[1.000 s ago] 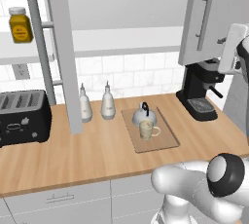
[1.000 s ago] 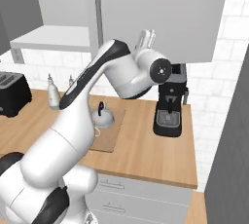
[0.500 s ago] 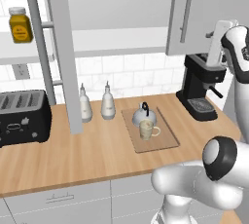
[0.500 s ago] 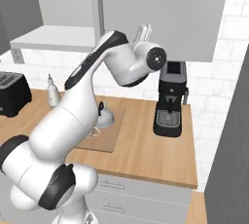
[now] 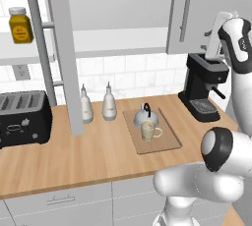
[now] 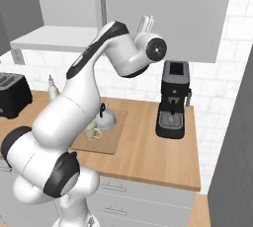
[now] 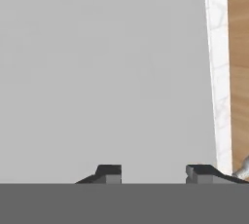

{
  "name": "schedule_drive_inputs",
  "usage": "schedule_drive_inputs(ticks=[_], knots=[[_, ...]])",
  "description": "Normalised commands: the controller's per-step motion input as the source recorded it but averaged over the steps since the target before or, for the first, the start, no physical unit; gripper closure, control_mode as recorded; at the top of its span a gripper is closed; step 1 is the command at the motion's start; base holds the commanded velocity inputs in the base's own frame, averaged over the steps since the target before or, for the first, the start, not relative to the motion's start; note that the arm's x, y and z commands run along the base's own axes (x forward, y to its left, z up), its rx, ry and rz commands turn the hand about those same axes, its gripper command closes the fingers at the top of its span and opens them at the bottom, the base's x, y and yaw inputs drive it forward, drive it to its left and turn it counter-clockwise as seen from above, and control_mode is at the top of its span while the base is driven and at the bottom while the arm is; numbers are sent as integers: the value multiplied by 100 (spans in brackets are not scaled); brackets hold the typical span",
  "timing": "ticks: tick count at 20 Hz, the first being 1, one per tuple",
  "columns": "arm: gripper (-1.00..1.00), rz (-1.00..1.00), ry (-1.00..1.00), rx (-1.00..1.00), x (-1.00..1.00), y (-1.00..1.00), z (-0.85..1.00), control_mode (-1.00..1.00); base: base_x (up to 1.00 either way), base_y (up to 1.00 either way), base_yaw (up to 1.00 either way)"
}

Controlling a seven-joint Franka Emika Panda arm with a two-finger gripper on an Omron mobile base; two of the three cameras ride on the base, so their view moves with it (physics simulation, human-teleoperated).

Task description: Pick the kettle from the counter and place it on the tray. Then pick the mug from the cabinet and place it on the tray. Then close the cabinet doors.

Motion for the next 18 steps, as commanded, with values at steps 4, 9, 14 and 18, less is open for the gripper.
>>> schedule_drive_inputs(ticks=[4, 9, 14, 18], knots=[[-100, -1, -6, 0, 30, 27, -1, -100, 0, 0, 0], [-100, -9, -17, 0, 41, 52, -21, -100, 0, 0, 0], [-100, -9, 0, 0, 86, 32, -4, -100, 0, 0, 0], [-100, -4, 12, 0, 91, 5, -2, -100, 0, 0, 0]])
